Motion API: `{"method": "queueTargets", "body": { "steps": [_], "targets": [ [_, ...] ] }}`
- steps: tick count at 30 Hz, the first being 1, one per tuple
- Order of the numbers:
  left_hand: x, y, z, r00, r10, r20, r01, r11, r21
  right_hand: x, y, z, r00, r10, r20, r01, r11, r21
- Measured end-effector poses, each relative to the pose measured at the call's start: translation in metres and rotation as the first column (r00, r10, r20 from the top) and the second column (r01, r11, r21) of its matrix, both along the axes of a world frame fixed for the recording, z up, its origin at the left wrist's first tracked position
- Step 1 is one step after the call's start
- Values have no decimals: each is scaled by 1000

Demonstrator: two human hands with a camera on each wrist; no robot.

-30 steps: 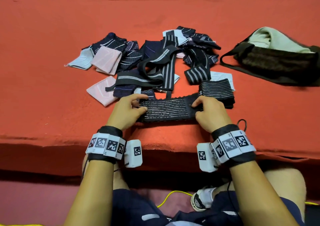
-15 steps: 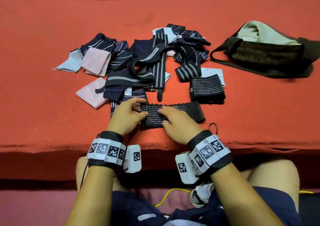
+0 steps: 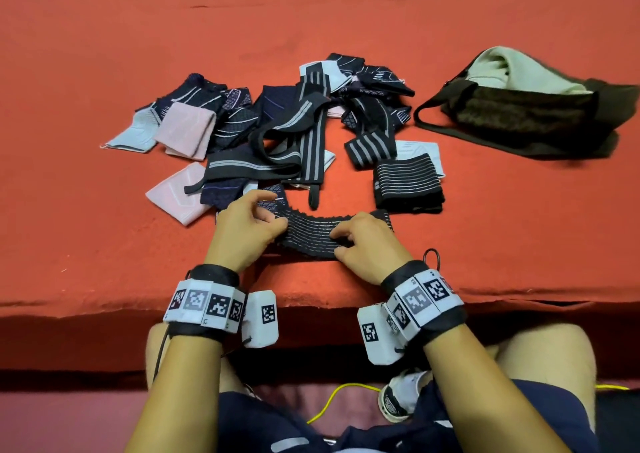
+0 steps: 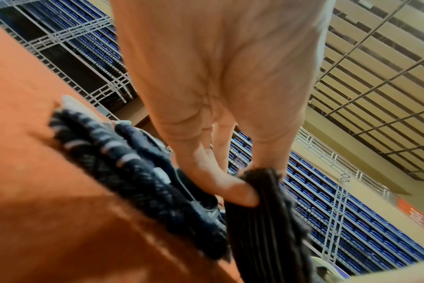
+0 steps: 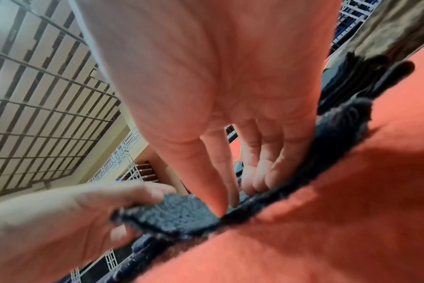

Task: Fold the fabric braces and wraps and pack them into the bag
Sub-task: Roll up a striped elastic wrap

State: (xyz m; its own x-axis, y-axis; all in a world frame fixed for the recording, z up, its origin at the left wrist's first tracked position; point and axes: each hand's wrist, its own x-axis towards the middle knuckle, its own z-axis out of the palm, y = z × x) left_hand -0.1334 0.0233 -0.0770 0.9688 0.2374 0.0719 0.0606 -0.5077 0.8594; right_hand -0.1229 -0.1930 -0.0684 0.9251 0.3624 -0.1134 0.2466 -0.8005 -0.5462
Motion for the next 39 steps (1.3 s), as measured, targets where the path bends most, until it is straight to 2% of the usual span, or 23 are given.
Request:
{"method": "queueTargets", "body": {
  "steps": [3,5,7,11,16,19,24,28,33,39],
  "targets": [
    [4,-17,12,999,-24,46,25,1000,-15,2,0,-3,1000,4,-29,-3,1000,30],
    [8,-32,19,996,-78,53,82,993,-86,3,-2,-4,998,-8,-57,16,991,135],
    [11,-46,22,991,-127,47,133,978,-160,6,-2,-3,997,-30,-77,49,964,263],
    [20,-66,21,984,-169,54,176,969,-175,12,-6,1,984,-151,-96,179,867,466],
    [23,-77,20,975,-223,6,215,934,-284,9,-16,5,985,-144,-92,171,843,510],
    [22,-78,14,959,-281,-21,257,902,-348,11,-19,1,983,-157,-100,186,853,488],
    [22,-74,8,942,-330,-63,301,912,-278,17,-28,-10,978,-193,-83,210,892,399],
    [21,-63,1,965,-252,-78,232,951,-204,22,-39,-15,959,-275,-66,281,902,329],
    [22,-56,-6,979,-196,-58,192,979,-64,24,-42,-16,954,-294,-67,301,919,255],
    [25,-62,-10,928,-317,-194,318,948,-23,21,-41,-7,948,-317,-33,318,933,170]
  ]
}}
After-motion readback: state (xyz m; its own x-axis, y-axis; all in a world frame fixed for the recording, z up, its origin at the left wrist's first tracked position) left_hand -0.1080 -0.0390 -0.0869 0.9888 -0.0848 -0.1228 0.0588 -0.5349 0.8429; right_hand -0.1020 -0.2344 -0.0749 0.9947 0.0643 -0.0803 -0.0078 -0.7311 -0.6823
